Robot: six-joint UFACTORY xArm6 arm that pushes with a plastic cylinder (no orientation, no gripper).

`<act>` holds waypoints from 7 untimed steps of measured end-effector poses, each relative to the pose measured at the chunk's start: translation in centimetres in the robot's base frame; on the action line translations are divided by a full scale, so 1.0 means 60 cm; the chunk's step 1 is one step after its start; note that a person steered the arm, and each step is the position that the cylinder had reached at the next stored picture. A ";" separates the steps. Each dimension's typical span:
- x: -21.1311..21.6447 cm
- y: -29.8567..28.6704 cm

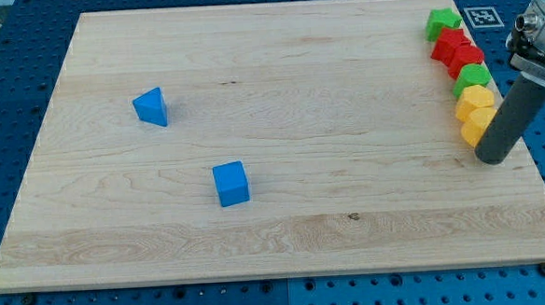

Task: Point your arm to the left side green circle

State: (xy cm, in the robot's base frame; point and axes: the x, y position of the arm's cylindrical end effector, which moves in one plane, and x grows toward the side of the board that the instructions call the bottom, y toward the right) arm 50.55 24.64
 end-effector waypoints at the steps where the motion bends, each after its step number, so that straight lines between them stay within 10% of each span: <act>1: 0.007 0.000; 7: -0.157 -0.267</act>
State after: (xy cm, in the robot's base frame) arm 41.13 8.61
